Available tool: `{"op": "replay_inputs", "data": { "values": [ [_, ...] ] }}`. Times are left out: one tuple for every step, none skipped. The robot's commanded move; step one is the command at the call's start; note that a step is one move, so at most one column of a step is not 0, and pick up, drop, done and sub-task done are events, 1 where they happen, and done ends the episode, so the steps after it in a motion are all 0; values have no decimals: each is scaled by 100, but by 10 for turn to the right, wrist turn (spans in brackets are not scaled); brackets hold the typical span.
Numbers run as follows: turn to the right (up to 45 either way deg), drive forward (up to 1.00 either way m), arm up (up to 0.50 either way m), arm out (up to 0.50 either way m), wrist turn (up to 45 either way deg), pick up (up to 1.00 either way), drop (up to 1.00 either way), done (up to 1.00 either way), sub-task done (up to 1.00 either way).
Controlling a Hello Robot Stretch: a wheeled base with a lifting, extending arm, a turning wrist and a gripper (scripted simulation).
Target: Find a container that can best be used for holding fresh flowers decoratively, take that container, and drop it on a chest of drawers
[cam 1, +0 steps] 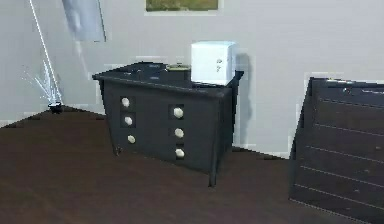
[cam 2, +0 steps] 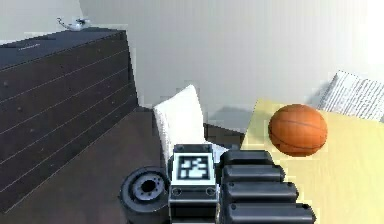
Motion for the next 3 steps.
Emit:
{"op": "replay_inputs", "data": {
  "values": [
    [-450, 0, 0, 0, 0, 0, 0, 0, 0],
    [-180, 0, 0, 0, 0, 0, 0, 0, 0],
    [0, 10, 0, 0, 0, 0, 0, 0, 0]
  ]
}}
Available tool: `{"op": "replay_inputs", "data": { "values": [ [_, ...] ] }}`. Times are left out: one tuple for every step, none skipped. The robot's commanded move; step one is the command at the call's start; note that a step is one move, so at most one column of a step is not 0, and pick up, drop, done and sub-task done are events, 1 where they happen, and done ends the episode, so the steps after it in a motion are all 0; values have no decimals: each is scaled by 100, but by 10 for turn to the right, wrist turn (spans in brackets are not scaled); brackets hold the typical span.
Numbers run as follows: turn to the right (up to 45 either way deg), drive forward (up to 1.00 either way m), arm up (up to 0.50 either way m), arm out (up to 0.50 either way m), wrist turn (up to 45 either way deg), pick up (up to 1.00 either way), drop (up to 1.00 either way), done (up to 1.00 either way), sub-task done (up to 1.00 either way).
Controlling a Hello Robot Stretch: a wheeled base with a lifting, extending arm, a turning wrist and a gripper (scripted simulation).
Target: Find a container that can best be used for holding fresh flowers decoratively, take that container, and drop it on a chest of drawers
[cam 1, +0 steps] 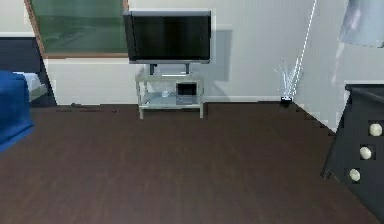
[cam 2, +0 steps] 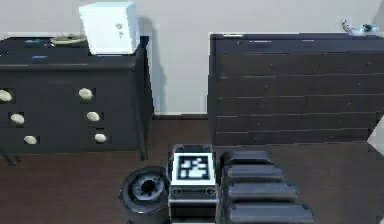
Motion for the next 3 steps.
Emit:
{"op": "replay_inputs", "data": {
  "values": [
    [390, 0, 0, 0, 0, 0, 0, 0, 0],
    [0, 100, 0, 0, 0, 0, 0, 0, 0],
    [0, 20, 0, 0, 0, 0, 0, 0, 0]
  ]
}}
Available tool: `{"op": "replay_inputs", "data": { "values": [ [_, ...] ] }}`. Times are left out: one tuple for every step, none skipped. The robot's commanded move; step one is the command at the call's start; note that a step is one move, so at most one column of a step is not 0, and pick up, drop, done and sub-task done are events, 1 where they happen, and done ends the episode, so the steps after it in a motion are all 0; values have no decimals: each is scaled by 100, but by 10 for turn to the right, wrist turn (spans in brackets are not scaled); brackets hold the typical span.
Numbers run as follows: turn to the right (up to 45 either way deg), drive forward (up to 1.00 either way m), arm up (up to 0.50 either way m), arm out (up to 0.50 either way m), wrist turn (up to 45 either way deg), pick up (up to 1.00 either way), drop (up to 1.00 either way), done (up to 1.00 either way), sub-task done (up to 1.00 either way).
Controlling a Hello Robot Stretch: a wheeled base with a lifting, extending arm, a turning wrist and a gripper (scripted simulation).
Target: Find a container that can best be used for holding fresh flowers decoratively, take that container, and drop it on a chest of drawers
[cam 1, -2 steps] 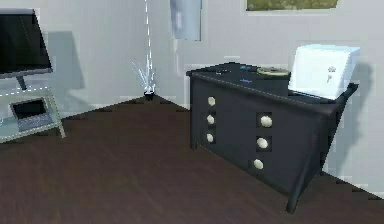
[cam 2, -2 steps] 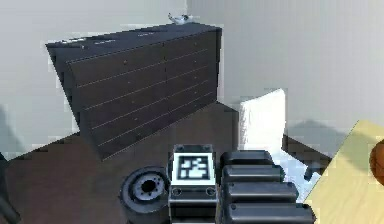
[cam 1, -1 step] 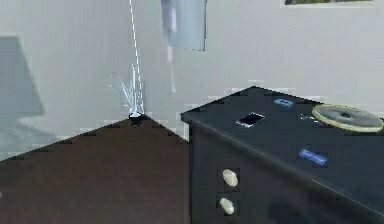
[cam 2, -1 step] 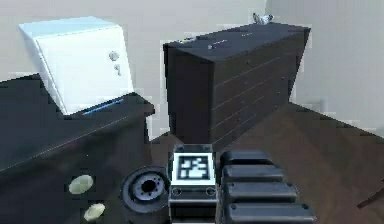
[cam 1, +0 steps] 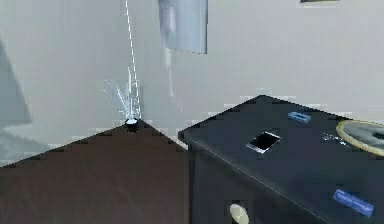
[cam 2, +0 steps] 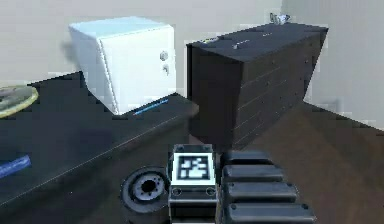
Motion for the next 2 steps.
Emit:
{"op": "replay_inputs", "data": {
  "values": [
    [-450, 0, 0, 0, 0, 0, 0, 0, 0],
    [-450, 0, 0, 0, 0, 0, 0, 0, 0]
  ]
}}
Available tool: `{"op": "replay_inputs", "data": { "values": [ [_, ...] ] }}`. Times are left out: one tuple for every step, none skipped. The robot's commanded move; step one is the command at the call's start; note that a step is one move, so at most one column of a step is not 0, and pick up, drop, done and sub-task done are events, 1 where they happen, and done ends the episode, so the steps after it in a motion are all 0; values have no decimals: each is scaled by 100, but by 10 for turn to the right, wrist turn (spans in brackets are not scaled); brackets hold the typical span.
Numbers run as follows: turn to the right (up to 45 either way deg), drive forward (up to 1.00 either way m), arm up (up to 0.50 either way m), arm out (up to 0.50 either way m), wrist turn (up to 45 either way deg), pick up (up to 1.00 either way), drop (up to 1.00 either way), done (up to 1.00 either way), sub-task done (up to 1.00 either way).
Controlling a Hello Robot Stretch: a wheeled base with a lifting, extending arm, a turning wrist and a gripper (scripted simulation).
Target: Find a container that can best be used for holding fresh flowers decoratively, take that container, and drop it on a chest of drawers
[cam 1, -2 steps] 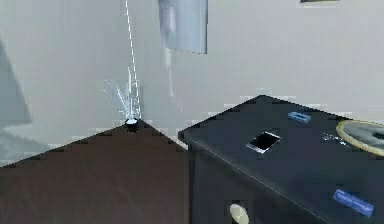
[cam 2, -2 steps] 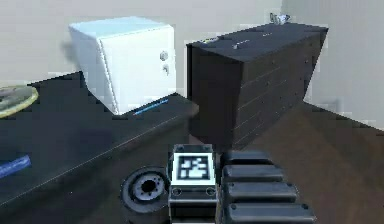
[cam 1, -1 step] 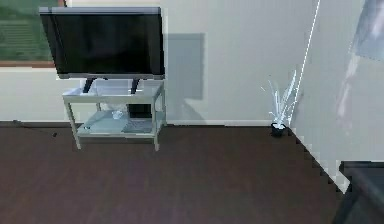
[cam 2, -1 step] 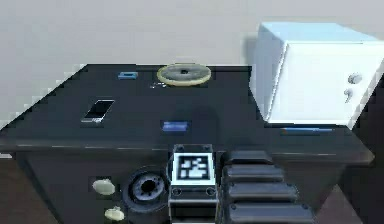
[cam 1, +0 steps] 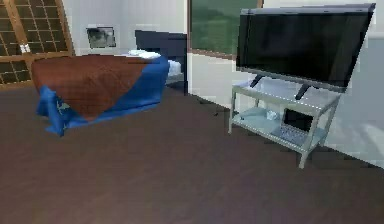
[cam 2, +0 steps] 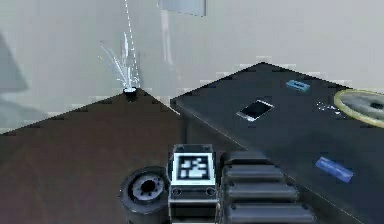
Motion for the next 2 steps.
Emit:
{"op": "replay_inputs", "data": {
  "values": [
    [-450, 0, 0, 0, 0, 0, 0, 0, 0],
    [-360, 0, 0, 0, 0, 0, 0, 0, 0]
  ]
}}
